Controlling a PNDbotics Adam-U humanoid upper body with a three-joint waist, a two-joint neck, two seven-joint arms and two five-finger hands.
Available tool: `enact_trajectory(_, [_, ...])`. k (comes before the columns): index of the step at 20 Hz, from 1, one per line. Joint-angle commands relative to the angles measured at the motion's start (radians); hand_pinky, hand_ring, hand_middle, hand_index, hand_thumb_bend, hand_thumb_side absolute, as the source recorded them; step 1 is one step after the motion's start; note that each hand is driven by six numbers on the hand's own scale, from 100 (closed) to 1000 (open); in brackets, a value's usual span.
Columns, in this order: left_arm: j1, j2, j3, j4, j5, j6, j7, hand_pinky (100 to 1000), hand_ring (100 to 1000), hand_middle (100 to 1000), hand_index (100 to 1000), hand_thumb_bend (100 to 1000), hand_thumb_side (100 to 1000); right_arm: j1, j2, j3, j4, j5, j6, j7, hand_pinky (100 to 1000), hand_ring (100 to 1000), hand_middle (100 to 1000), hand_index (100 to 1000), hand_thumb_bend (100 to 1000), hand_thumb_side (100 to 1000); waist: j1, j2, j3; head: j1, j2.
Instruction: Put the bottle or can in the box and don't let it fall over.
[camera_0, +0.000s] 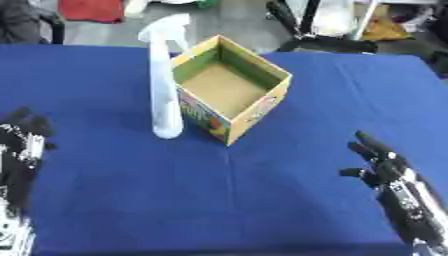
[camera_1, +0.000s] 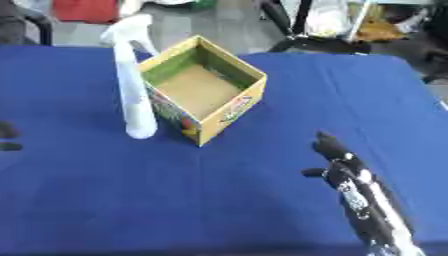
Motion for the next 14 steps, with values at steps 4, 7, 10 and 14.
enact_trajectory(4, [-0.012, 0.023, 0.007, -0.033, -0.007, -0.001, 0.009, 562, 633, 593, 868, 432, 699, -0.005, -0.013, 0.000, -0.025, 0.003, 0.000, 0.001, 730, 1000, 1000, 919, 100, 676, 0.007, -0.010, -0.003, -0.004, -0.008])
enact_trajectory(7, [-0.015, 0.040, 0.012, -0.045, -0.010, 0.001, 0.015, 562, 633, 594, 867, 435, 696, -0.004, -0.013, -0.002, -0.024, 0.005, 0.000, -0.001, 730, 1000, 1000, 918, 100, 676, 0.009, -0.011, -0.003, -0.006, -0.008])
enact_trajectory(10, [-0.024, 0.105, 0.014, -0.072, -0.003, 0.009, 0.020, 566, 636, 596, 866, 437, 694, -0.003, -0.016, -0.003, -0.023, 0.008, -0.001, -0.002, 730, 1000, 1000, 918, 100, 676, 0.014, -0.013, -0.006, -0.005, -0.006])
enact_trajectory(14, [-0.087, 0.346, 0.002, -0.158, 0.007, 0.023, 0.000, 601, 651, 610, 861, 446, 701, 0.002, -0.021, -0.006, -0.021, 0.014, 0.000, -0.005, 730, 1000, 1000, 918, 100, 680, 0.027, -0.018, -0.012, -0.013, -0.006])
